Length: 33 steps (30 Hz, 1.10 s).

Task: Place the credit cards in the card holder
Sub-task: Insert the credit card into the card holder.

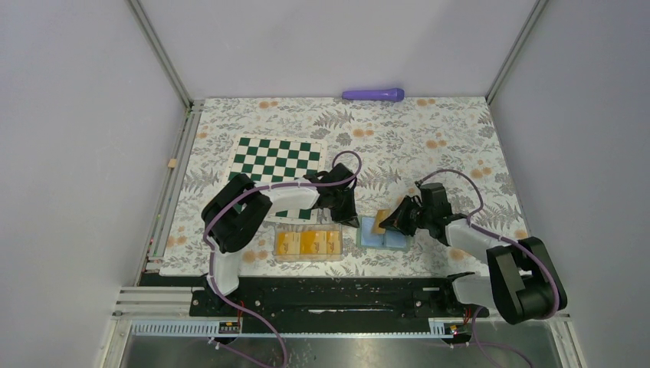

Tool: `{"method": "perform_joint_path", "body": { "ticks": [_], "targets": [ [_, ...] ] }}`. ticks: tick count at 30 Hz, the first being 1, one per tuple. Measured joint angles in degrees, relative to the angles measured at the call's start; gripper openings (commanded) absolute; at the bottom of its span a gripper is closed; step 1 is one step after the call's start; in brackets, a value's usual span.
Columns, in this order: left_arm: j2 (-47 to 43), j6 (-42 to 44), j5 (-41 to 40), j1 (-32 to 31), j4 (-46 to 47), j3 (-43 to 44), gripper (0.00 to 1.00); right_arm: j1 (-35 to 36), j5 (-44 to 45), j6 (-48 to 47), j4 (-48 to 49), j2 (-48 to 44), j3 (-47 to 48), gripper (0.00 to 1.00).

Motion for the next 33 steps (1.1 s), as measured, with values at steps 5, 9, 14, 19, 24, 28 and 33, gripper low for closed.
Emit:
{"method": "perform_joint_path", "body": {
  "ticks": [5, 9, 14, 19, 24, 28, 33],
  "targets": [
    [-0.48, -0.04, 0.24, 0.52, 0.44, -0.92, 0.03, -0.07, -2.32, 1.4, 4.24, 3.54, -0.02, 0.0],
    [-0.81, -0.02, 0.26, 0.87, 0.15, -1.29, 0.01, -0.09, -3.58, 1.27, 5.18, 4.92, 0.0, 0.0],
    [-0.81, 0.11, 0.28, 0.9, 0.15, -1.29, 0.0, -0.07, -4.0, 0.0, 3.37, 4.22, 0.0, 0.0],
    [-0.81, 0.74, 0.24, 0.87, 0.11, -1.29, 0.0, -0.07, -4.33, -0.83, 0.04, 2.34, 0.0, 0.0],
    [-0.83, 1.44, 0.22, 0.83, 0.09, -1.27, 0.0, -0.07, -5.68, -0.76, -1.62, 1.38, -0.13, 0.0],
    [-0.83, 2.01, 0.04, 0.68, -0.13, -1.05, 0.0, -0.07, -6.99, -0.59, -2.43, 0.7, -0.72, 0.0],
    [-0.81, 2.82, -0.66, 0.31, -1.38, -0.48, 0.0, -0.11, -8.2, -0.26, -3.34, -0.24, -1.51, 0.0]
  ]
}}
